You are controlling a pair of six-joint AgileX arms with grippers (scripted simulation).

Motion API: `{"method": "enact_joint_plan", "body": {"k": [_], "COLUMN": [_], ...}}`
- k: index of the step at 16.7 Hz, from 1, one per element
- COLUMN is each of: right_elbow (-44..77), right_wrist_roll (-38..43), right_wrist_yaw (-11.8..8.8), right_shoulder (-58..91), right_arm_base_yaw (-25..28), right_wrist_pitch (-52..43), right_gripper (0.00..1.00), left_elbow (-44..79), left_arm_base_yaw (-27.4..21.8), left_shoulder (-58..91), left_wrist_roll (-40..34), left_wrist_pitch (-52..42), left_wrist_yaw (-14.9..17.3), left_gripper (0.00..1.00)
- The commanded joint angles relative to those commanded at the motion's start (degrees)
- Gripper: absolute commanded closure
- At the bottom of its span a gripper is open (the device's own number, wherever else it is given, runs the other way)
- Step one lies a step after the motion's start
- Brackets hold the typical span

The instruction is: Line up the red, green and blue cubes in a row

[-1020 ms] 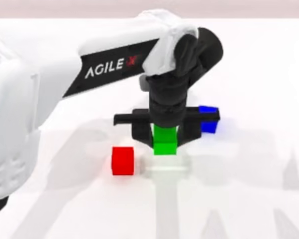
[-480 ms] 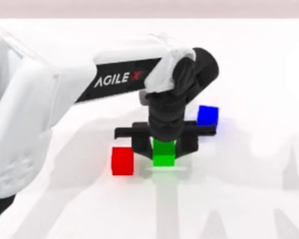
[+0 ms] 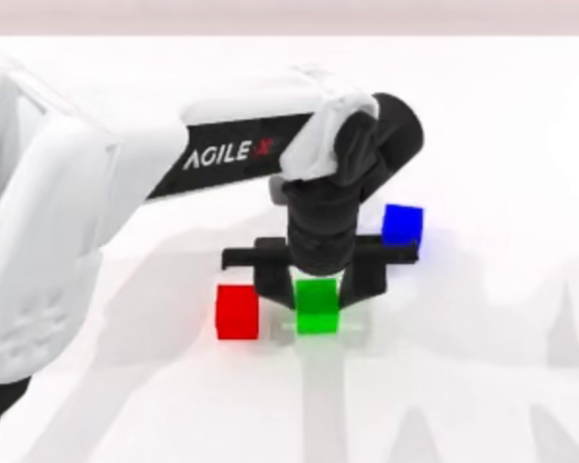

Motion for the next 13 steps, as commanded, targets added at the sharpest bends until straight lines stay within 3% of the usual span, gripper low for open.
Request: {"method": "enact_joint_plan", "body": {"k": [4,13], "right_elbow": [0.0,0.0], "right_wrist_roll": [0.0,0.0], "right_wrist_yaw": [0.0,0.0], "right_shoulder": [0.0,0.0], "right_arm_base_yaw": [0.0,0.0], "right_wrist_pitch": [0.0,0.0], "right_gripper": [0.0,0.0], "left_elbow": [0.0,0.0], "left_arm_base_yaw": [0.0,0.0], "left_shoulder": [0.0,0.0], "left_wrist_roll": [0.0,0.0], "left_wrist_pitch": [0.0,0.0], "left_wrist_yaw": [0.0,0.0], "left_gripper": [0.02,0.0]}}
